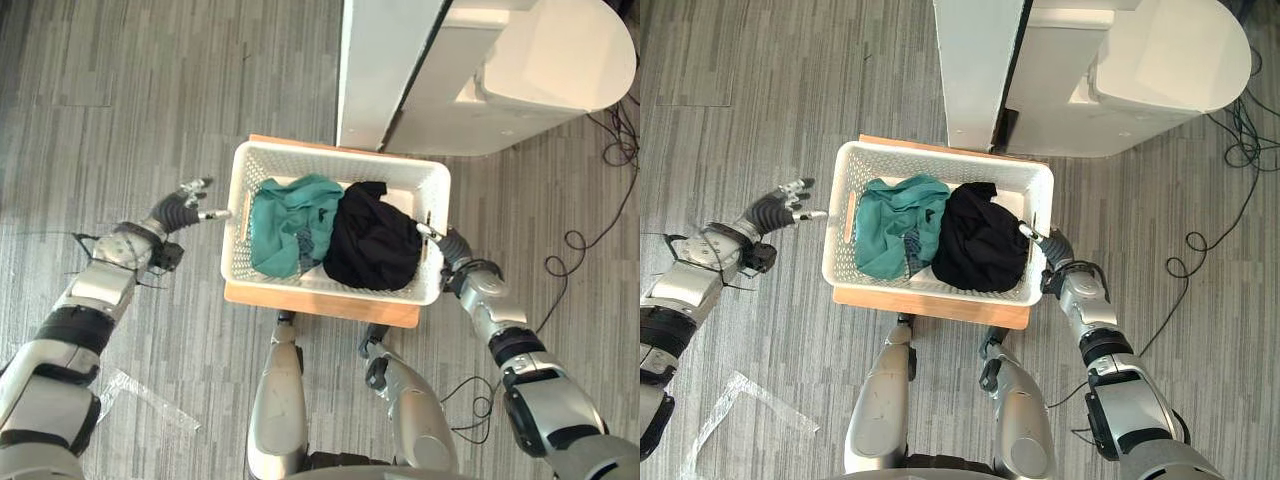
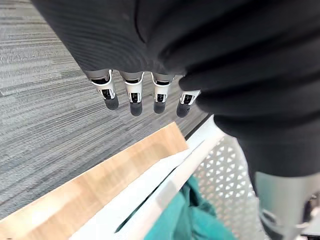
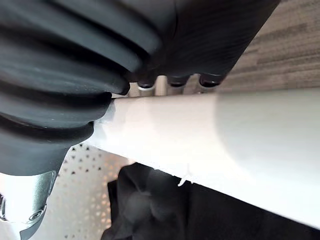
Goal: Pick up the laundry basket with both hands and put the clothes into the washing machine.
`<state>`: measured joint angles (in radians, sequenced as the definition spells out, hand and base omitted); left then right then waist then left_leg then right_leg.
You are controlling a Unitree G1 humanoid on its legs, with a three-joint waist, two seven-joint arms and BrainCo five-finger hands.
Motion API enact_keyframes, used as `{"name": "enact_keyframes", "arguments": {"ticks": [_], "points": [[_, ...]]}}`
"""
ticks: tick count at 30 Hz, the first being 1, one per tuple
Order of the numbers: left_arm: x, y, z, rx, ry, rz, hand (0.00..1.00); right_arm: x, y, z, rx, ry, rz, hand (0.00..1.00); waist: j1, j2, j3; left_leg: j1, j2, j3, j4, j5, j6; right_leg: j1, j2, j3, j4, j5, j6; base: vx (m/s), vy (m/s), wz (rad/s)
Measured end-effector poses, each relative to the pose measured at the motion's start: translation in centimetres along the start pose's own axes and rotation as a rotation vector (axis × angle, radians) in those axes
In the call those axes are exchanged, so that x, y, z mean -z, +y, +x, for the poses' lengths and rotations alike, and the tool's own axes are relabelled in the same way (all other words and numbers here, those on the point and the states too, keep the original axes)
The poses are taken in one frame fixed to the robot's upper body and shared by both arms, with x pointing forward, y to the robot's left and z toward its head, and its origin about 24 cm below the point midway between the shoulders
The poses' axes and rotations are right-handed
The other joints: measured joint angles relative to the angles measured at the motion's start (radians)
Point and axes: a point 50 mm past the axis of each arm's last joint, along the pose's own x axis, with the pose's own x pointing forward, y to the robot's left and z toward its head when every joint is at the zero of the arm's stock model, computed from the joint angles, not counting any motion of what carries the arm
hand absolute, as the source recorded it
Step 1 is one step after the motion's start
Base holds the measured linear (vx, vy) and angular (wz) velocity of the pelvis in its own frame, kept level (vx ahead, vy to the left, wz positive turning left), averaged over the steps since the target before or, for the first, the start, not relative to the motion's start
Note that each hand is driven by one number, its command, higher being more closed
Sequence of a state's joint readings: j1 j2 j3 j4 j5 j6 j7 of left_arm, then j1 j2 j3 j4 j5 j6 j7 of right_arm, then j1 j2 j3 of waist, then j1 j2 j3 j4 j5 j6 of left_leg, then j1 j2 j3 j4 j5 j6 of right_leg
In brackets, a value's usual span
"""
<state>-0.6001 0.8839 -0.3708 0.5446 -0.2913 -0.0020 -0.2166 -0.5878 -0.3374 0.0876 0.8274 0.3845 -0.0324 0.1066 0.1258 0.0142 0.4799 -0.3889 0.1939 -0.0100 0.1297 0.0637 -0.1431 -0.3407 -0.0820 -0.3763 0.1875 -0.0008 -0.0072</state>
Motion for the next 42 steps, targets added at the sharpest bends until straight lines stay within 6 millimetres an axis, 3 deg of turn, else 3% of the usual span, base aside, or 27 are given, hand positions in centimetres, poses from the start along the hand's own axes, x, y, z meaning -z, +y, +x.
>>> {"name": "enact_keyframes", "arguments": {"ticks": [11,19,31,32,33,34,42], "points": [[-3.0,0.1,2.9,0.011,0.01,0.086,0.0,-0.9,0.5,0.0,-0.009,-0.05,0.058,0.0,-0.003,0.0,0.0,-0.014,0.003,0.018,-0.004,0.0,0.0,-0.018,0.007,0.018,-0.019,0.011,0.004,0.03,-0.002,-0.05],[0.4,-1.4,3.9,0.043,0.213,0.155,0.0,-3.0,2.0,0.9,-0.049,-0.084,0.049,0.0,-0.005,-0.001,-0.001,-0.022,0.014,0.041,-0.004,0.0,0.0,-0.034,0.027,0.046,-0.046,0.037,-0.001,0.0,-0.011,-0.12],[1.0,-0.8,4.2,-0.04,0.269,0.103,0.0,-4.1,2.7,1.8,-0.031,-0.07,0.031,0.0,-0.012,-0.008,-0.005,-0.038,0.015,0.038,0.009,0.004,0.003,-0.041,0.033,0.052,-0.055,0.055,-0.004,0.0,0.0,0.0],[1.0,-0.7,4.2,-0.048,0.269,0.103,1.0,-4.1,2.8,1.8,-0.031,-0.069,0.031,0.0,-0.013,-0.011,-0.006,-0.04,0.015,0.038,0.009,0.004,0.004,-0.044,0.033,0.052,-0.055,0.056,-0.004,-0.04,-0.011,-0.01],[1.0,-0.6,4.2,-0.06,0.267,0.095,1.0,-4.2,2.9,1.9,-0.033,-0.07,0.032,0.0,-0.015,-0.013,-0.011,-0.048,0.015,0.037,0.01,0.006,0.006,-0.051,0.034,0.053,-0.056,0.058,-0.004,-0.04,-0.012,0.01],[1.0,-0.4,4.2,-0.069,0.263,0.084,1.0,-4.3,2.9,2.0,-0.034,-0.072,0.032,1.0,-0.018,-0.013,-0.011,-0.052,0.014,0.035,0.009,0.007,0.005,-0.052,0.035,0.051,-0.059,0.061,-0.003,-0.04,-0.015,0.03],[0.2,-0.1,4.3,-0.13,0.23,0.087,1.0,-5.3,3.1,2.4,-0.005,-0.073,-0.03,1.0,-0.03,-0.022,-0.015,-0.064,0.008,0.025,0.009,0.014,0.009,-0.051,0.036,0.05,-0.086,0.082,0.002,-0.02,-0.007,0.01]]}}
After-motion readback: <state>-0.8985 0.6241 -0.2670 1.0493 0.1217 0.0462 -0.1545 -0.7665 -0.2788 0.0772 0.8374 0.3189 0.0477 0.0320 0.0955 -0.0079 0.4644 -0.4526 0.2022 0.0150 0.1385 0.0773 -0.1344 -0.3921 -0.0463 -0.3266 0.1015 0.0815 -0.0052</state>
